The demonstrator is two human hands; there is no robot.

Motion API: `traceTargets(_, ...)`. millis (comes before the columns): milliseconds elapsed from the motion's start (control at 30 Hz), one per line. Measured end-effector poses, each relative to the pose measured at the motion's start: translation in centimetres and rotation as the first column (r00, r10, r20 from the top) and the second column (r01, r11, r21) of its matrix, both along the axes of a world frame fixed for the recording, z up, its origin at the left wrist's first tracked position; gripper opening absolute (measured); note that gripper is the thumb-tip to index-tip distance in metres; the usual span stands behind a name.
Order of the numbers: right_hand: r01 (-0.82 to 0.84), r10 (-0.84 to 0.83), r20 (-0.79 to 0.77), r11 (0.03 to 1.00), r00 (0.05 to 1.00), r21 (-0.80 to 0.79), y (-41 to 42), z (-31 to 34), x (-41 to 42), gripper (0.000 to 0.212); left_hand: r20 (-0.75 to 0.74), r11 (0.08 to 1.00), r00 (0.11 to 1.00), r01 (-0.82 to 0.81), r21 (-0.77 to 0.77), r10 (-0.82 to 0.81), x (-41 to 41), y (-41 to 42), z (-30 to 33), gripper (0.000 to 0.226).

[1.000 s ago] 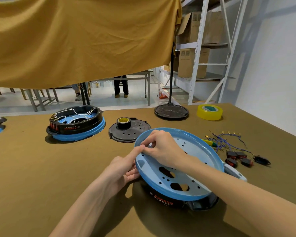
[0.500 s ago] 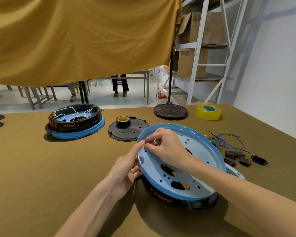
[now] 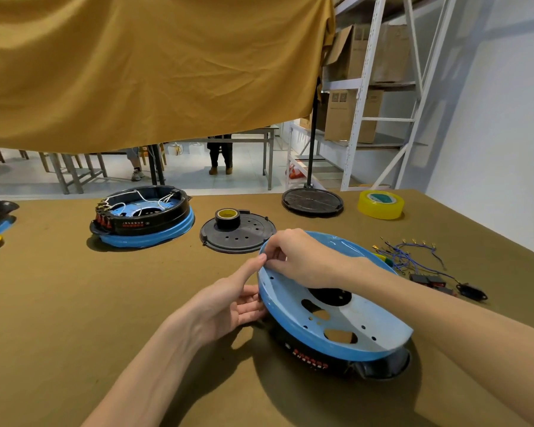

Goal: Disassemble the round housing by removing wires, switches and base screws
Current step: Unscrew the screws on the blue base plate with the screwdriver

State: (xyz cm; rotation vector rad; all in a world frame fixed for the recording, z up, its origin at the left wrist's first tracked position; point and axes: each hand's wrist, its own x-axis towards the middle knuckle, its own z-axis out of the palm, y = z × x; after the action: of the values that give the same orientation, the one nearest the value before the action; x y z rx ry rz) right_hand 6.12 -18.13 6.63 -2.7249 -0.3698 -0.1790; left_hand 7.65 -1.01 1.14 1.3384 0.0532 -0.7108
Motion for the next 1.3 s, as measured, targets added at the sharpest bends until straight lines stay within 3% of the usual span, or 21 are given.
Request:
traceTargets(200, 0.010, -0.008, 0.076, 1.000, 0.997, -0.028, 0.3, 0.3, -0.5, 0.014, 0.106, 0.929, 0.963, 0.204, 0.308, -0.247, 0.9, 1.2, 0.1, 0.101)
traceTargets(433, -0.042, 0.042, -0.008, 0.995, 0.999, -0.096, 0.3, 0.5, -2.1, 0.027, 0.094, 0.846, 0.884, 0.400, 0.353, -0.457, 1.1, 2.1, 0.5, 0.084)
traceTargets(633, -0.103, 0.089, -0.091, 0.981, 0.992, -0.165, -0.1, 1.2, -2.6, 0.013, 0.112, 0.849, 0.877, 0.410, 0.334, -0.467, 1.1, 1.9, 0.3, 0.076)
traceTargets(1000, -0.082, 0.074, -0.050, 0.984, 0.996, -0.160, -1.1, 0.2, -2.9, 0.005, 0.170, 0.905, 0.920, 0.291, 0.309, -0.354, 0.8, 0.8, -0.3, 0.086)
traceTargets(1167, -0.010, 0.000, 0.105, 0.995, 0.994, 0.096, -2.0, 1.8, -2.7, 0.005, 0.173, 0.916, 0.952, 0.179, 0.358, -0.254, 0.6, -0.2, -0.8, 0.077)
traceTargets(1300, 0.008, -0.070, 0.154, 0.929, 0.985, 0.371, -4.2, 2.2, -3.7, 0.007, 0.177, 0.923, 0.960, 0.145, 0.356, -0.219, 0.7, -0.5, -1.0, 0.076)
